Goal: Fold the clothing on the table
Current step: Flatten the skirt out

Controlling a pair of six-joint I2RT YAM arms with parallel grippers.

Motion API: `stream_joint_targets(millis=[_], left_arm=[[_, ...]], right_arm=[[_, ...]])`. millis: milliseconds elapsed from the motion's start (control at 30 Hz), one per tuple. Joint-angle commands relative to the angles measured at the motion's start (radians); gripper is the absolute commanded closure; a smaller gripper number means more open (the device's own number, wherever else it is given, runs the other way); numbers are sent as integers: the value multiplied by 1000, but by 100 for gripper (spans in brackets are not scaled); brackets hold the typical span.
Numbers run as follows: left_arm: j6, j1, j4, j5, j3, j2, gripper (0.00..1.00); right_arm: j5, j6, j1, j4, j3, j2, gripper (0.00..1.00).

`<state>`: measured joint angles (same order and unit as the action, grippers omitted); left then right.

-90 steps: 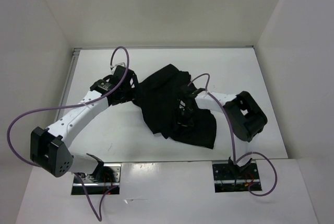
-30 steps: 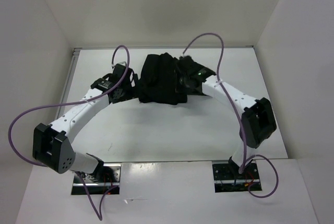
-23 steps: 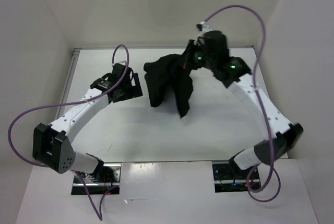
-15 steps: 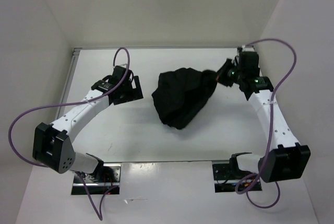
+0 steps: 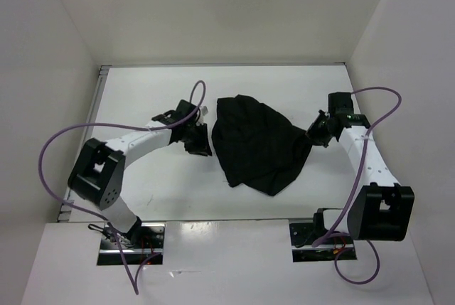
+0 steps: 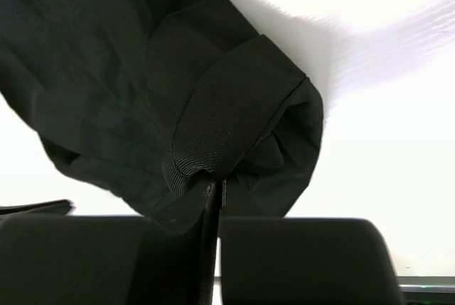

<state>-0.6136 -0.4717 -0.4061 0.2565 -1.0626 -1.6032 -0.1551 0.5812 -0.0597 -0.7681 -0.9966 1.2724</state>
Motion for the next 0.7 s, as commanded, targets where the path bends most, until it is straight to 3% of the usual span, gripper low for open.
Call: stream_joint_targets(millis=[0, 300, 667], left_arm=[[41, -31, 12, 107, -13, -64, 67], [-9, -90, 113, 171, -10, -147, 56], [-95, -154, 104, 33, -62, -264, 54]], right_arm=[[70, -17, -5, 20, -53, 28, 100], [69, -26, -5, 59, -89, 145, 100], [32, -26, -5, 59, -99, 154, 100]])
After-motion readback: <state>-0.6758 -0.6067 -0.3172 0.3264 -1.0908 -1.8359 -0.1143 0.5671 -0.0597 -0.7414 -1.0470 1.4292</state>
